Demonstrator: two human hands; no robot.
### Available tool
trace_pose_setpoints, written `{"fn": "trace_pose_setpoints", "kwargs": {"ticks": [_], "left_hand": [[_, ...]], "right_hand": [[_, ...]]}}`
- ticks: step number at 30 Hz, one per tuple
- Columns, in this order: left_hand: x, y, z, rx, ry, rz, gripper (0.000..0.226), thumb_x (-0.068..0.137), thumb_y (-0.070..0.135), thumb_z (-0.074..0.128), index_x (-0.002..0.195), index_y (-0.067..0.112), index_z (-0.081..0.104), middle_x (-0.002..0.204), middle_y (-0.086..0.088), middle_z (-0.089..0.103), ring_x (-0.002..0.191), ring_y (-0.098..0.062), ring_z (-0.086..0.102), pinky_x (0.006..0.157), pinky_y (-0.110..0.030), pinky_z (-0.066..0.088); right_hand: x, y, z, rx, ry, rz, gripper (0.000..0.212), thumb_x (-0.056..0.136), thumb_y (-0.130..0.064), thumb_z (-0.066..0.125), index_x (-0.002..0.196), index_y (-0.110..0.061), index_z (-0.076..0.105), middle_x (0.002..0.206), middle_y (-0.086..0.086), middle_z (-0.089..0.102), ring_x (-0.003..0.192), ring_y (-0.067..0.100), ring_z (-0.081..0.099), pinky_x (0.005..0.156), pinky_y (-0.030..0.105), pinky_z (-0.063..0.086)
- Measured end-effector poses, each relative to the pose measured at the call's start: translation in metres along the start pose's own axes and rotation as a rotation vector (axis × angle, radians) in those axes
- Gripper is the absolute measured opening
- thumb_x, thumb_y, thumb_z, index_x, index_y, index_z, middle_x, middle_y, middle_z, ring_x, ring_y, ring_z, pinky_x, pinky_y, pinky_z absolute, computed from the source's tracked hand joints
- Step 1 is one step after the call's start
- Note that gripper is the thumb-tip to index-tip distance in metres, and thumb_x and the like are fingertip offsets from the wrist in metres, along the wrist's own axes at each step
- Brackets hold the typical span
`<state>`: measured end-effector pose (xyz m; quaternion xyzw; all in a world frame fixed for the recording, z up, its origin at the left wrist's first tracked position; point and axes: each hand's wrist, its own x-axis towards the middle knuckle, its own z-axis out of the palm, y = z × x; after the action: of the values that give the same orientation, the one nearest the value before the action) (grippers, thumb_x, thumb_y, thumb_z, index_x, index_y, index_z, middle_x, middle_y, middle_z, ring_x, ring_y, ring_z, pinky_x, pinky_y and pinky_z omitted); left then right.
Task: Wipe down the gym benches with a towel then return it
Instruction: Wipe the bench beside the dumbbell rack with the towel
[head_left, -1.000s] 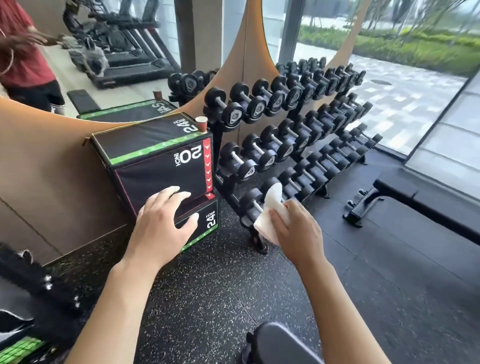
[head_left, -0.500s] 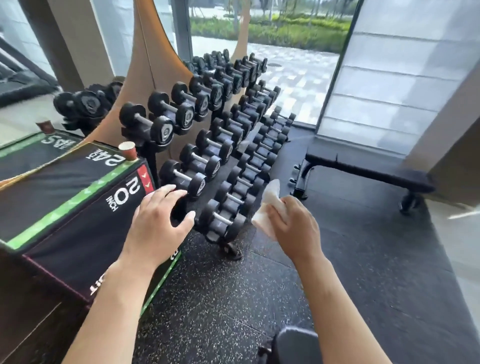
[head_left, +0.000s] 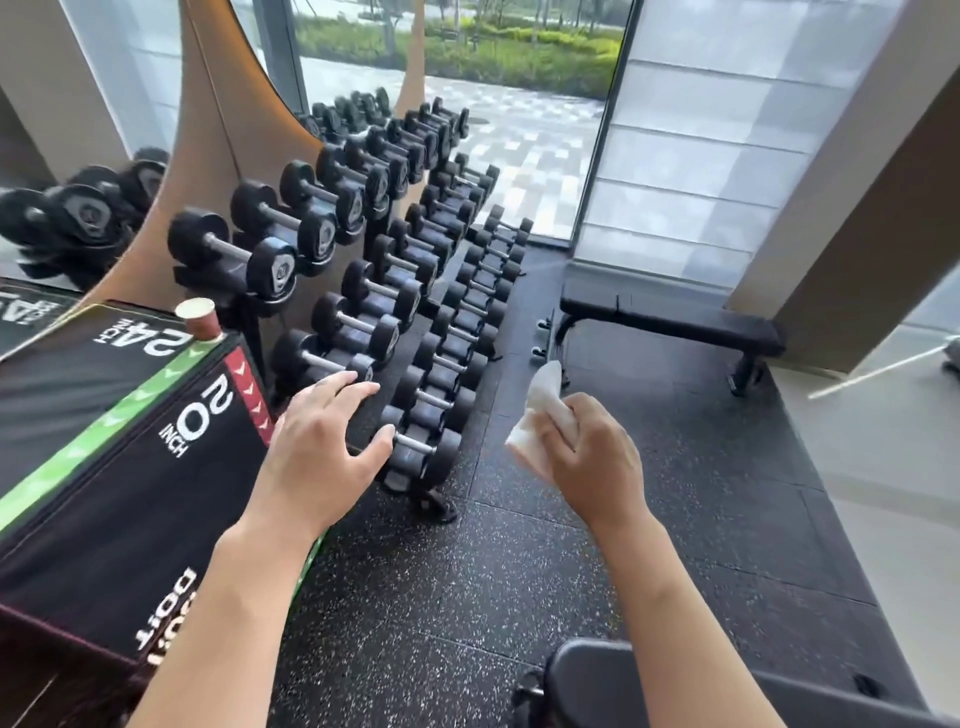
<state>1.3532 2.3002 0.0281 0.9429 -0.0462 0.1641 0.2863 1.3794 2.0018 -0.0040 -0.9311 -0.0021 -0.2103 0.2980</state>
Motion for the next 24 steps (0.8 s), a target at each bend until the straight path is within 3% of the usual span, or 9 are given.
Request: {"fn": "trace_pose_setpoints", "kwargs": {"ticks": [4,9,15,24], "left_hand": [[0.014,-0.002,0.008,-0.003,-0.003,0.013,0.053,0.092,0.036,0.070,0.141,0.019,0.060,0.150,0.002,0.052,0.142,-0.020,0.041,0.121,-0.047,0.035],[0.047,0.006,0.025,0.041,-0.051,0.025,0.052,0.092,0.036,0.070,0.140,0.018,0.061,0.150,0.001,0.052,0.142,-0.022,0.042,0.120,-0.048,0.035],[0.116,0.035,0.058,0.083,-0.057,0.081,0.051,0.092,0.037,0.071,0.139,0.020,0.061,0.150,0.001,0.052,0.143,-0.021,0.041,0.119,-0.051,0.036],[0.213,0.106,0.136,0.081,-0.113,0.120,0.053,0.093,0.038,0.068,0.142,0.019,0.059,0.153,-0.001,0.050,0.147,-0.020,0.036,0.121,-0.050,0.033]], "right_hand": [[0.007,0.009,0.004,0.011,-0.010,0.009,0.030,0.100,-0.053,0.055,0.083,-0.030,0.049,0.076,-0.015,0.056,0.066,-0.004,0.051,0.056,0.018,0.032],[0.033,0.029,0.012,0.053,-0.035,0.032,0.028,0.101,-0.052,0.055,0.087,-0.027,0.053,0.080,-0.013,0.058,0.068,0.001,0.053,0.060,0.031,0.035],[0.093,0.069,0.019,0.097,-0.003,0.053,0.027,0.100,-0.052,0.055,0.087,-0.029,0.053,0.078,-0.013,0.058,0.068,0.000,0.053,0.057,0.026,0.036],[0.187,0.154,-0.001,0.139,0.041,0.106,0.028,0.100,-0.050,0.057,0.089,-0.024,0.055,0.078,-0.011,0.060,0.070,0.010,0.057,0.063,0.033,0.042]]}}
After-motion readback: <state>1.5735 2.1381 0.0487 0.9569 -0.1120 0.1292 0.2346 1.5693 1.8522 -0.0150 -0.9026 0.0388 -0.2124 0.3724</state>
